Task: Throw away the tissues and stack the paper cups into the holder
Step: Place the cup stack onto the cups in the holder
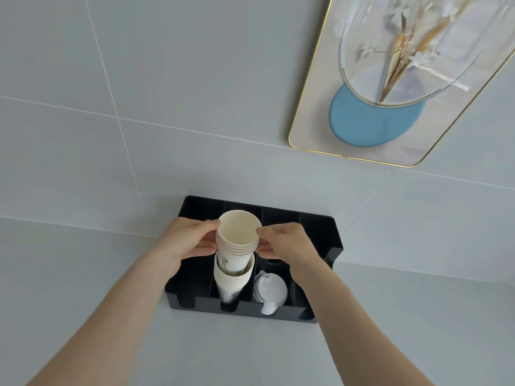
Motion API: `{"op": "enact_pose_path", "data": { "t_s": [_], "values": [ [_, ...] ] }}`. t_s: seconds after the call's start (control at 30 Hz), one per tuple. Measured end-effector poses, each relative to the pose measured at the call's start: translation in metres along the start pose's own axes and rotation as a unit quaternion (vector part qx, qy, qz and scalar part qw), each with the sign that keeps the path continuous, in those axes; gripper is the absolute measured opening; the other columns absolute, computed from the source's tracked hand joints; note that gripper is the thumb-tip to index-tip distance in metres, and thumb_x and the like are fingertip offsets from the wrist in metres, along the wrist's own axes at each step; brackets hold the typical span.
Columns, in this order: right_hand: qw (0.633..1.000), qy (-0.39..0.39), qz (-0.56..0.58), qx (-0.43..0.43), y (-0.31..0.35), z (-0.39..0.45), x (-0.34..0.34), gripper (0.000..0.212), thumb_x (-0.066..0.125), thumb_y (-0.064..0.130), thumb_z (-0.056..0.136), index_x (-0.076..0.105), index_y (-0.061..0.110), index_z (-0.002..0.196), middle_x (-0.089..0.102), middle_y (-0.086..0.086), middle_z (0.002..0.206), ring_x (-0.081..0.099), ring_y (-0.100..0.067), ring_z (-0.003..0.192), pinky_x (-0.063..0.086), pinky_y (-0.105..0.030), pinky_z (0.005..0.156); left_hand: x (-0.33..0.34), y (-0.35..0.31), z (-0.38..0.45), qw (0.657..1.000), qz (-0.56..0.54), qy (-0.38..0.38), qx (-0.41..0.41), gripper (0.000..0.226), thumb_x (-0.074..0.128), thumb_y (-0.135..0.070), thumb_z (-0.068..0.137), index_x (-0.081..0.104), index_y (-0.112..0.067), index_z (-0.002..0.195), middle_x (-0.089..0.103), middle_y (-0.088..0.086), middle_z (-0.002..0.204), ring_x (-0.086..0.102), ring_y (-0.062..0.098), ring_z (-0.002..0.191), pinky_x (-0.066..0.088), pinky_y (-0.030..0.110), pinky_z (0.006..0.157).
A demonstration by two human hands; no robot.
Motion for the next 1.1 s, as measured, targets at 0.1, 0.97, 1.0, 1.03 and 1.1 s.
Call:
{"op": "enact_pose_path", "data": {
  "t_s": [0.1, 0.97, 1.0, 1.03, 1.1],
  "values": [
    [1.0, -0.003, -0.019, 0.009, -0.016, 0.007, 0.006, 0.015, 0.07, 0.022, 0.094, 0.081, 0.013, 0.097, 0.083, -0.007, 0.089, 0.08, -0.021, 0.087, 0.065, -0.039, 0.089, 0.001, 0.018, 0.009, 1.0, 0.004, 0.0, -0.01, 0.018, 0.072, -0.022, 0.092, 0.078, -0.006, 0.1, 0.081, 0.009, 0.085, 0.079, 0.021, 0.082, 0.063, 0.03, 0.072],
    [0.994, -0.025, -0.102, -0.009, -0.049, 0.012, 0.015, 0.023, 0.067, 0.025, 0.098, 0.08, 0.015, 0.114, 0.081, -0.007, 0.092, 0.077, -0.026, 0.088, 0.063, -0.04, 0.092, 0.006, 0.05, 0.017, 0.993, 0.084, -0.06, 0.048, 0.014, 0.073, -0.02, 0.089, 0.081, -0.015, 0.099, 0.08, 0.003, 0.085, 0.078, 0.017, 0.076, 0.065, 0.037, 0.081],
    [0.995, -0.024, -0.1, -0.012, -0.05, 0.012, 0.014, 0.024, 0.067, 0.027, 0.097, 0.08, 0.016, 0.114, 0.08, -0.006, 0.089, 0.076, -0.024, 0.083, 0.063, -0.041, 0.092, 0.006, 0.05, 0.017, 0.993, 0.088, -0.062, 0.05, 0.014, 0.072, -0.021, 0.089, 0.081, -0.015, 0.098, 0.08, 0.002, 0.084, 0.078, 0.018, 0.076, 0.065, 0.038, 0.081],
    [0.994, -0.022, -0.106, -0.014, -0.05, 0.01, 0.013, 0.024, 0.067, 0.029, 0.097, 0.08, 0.015, 0.112, 0.079, -0.006, 0.087, 0.073, -0.022, 0.079, 0.063, -0.042, 0.092, 0.007, 0.049, 0.015, 0.992, 0.098, -0.065, 0.051, 0.013, 0.072, -0.022, 0.089, 0.081, -0.017, 0.096, 0.08, 0.001, 0.083, 0.078, 0.017, 0.076, 0.065, 0.04, 0.082],
    [0.99, -0.024, -0.137, -0.028, -0.048, 0.006, 0.01, 0.032, 0.065, 0.035, 0.096, 0.079, 0.009, 0.108, 0.079, -0.017, 0.097, 0.073, -0.028, 0.083, 0.06, -0.044, 0.092, 0.008, 0.049, 0.013, 0.988, 0.127, -0.063, 0.056, 0.011, 0.069, -0.027, 0.089, 0.081, -0.026, 0.087, 0.08, -0.002, 0.081, 0.077, 0.018, 0.077, 0.064, 0.042, 0.083]
  ]
}}
Point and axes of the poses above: each hand's wrist, its own z-axis towards the middle knuckle, its own x-axis out of the palm, y = z × x, the point moved 5 cm from there along z, towards the middle knuckle
